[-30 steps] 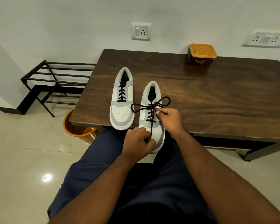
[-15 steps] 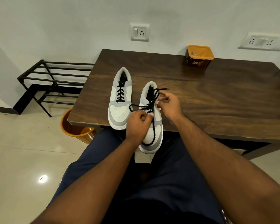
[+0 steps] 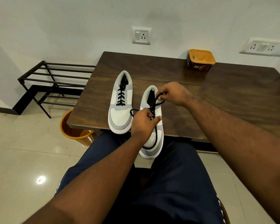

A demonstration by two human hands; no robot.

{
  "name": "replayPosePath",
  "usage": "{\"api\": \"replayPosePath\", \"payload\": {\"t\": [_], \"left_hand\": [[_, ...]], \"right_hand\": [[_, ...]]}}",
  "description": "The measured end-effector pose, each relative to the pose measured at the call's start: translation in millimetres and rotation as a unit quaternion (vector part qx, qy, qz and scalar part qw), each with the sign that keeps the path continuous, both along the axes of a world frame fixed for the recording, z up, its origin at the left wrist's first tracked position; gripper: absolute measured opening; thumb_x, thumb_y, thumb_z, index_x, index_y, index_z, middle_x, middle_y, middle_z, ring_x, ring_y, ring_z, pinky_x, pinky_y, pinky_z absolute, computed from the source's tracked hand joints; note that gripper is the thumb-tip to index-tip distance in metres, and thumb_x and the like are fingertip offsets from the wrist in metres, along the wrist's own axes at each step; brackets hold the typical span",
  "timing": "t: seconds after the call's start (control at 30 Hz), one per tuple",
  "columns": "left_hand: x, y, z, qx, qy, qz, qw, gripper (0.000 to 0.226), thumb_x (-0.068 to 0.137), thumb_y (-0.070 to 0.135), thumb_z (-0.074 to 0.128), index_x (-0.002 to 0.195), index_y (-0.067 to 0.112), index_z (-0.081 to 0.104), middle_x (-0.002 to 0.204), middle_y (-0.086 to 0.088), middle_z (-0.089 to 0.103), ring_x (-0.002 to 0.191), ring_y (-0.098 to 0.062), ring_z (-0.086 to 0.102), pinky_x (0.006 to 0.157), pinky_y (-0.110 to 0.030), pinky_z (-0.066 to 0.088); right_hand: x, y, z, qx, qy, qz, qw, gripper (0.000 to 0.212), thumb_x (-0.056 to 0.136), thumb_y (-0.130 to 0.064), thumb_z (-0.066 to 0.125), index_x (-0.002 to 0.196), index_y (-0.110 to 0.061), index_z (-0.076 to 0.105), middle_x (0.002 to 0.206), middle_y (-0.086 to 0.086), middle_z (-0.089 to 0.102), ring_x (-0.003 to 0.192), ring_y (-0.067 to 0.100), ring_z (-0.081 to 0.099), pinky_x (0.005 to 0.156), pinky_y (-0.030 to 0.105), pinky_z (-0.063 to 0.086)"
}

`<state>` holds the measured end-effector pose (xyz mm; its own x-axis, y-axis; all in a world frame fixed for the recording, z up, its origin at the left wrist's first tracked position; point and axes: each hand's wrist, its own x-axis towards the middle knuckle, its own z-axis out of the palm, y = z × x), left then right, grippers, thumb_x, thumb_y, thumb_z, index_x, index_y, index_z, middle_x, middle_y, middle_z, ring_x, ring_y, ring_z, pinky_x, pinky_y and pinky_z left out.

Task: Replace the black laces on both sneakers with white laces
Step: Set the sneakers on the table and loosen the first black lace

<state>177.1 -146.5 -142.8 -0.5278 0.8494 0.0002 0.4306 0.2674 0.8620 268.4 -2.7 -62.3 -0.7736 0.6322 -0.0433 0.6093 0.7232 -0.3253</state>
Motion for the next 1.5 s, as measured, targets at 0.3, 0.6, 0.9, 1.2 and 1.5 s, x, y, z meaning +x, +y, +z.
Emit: {"api": "replayPosePath", "payload": {"t": [0.3,0.6,0.9,1.2,1.5], "left_hand": [[-8.2,-2.5,8.3,-0.043,0.024,0.007,0.999,0.009,0.080,0.017,0.061,0.077,0.009,0.059,0.067,-0.002,0.062,0.063,-0.019,0.060,0.064,-0.033,0.050],[-27.2,-29.6,2.6,-0.051,0.010,0.028,0.998,0.014,0.076,0.014,0.065,0.071,0.005,0.054,0.067,-0.007,0.061,0.062,-0.018,0.052,0.065,-0.037,0.051],[-23.0,-24.3,17.0,-0.100,0.053,-0.012,0.994,0.014,0.084,0.025,0.059,0.087,0.011,0.059,0.080,-0.002,0.064,0.075,-0.021,0.057,0.069,-0.030,0.045],[-16.7,-15.4,13.1,-0.078,0.097,-0.026,0.992,0.026,0.088,0.031,0.064,0.108,0.023,0.050,0.090,-0.003,0.067,0.081,-0.026,0.063,0.074,-0.039,0.053],[-15.6,-6.5,10.3,-0.054,0.041,-0.009,0.998,0.011,0.092,0.025,0.063,0.086,0.016,0.063,0.078,-0.001,0.068,0.074,-0.021,0.065,0.074,-0.040,0.055]], "right_hand": [[-3.8,10.4,21.7,-0.129,-0.031,-0.036,0.990,0.008,0.090,-0.013,0.066,0.083,-0.014,0.070,0.071,0.000,0.067,0.060,0.011,0.062,0.058,0.026,0.047],[7.6,9.7,5.4,-0.128,0.042,-0.136,0.981,0.017,0.095,-0.019,0.060,0.084,-0.010,0.070,0.073,-0.001,0.063,0.062,0.009,0.053,0.054,0.022,0.039],[-9.4,-1.5,0.1,-0.234,0.377,-0.288,0.849,0.014,0.100,-0.017,0.049,0.089,-0.017,0.058,0.079,-0.002,0.061,0.069,0.009,0.059,0.056,0.020,0.047],[-18.5,6.4,26.3,-0.405,0.666,-0.358,0.514,0.012,0.102,-0.012,0.040,0.098,-0.017,0.051,0.076,0.007,0.057,0.059,0.017,0.056,0.062,0.034,0.057],[-9.5,-17.0,-6.5,-0.087,0.019,-0.010,0.996,0.014,0.082,-0.026,0.074,0.092,-0.017,0.077,0.093,-0.005,0.071,0.083,0.008,0.062,0.073,0.025,0.047]]}}
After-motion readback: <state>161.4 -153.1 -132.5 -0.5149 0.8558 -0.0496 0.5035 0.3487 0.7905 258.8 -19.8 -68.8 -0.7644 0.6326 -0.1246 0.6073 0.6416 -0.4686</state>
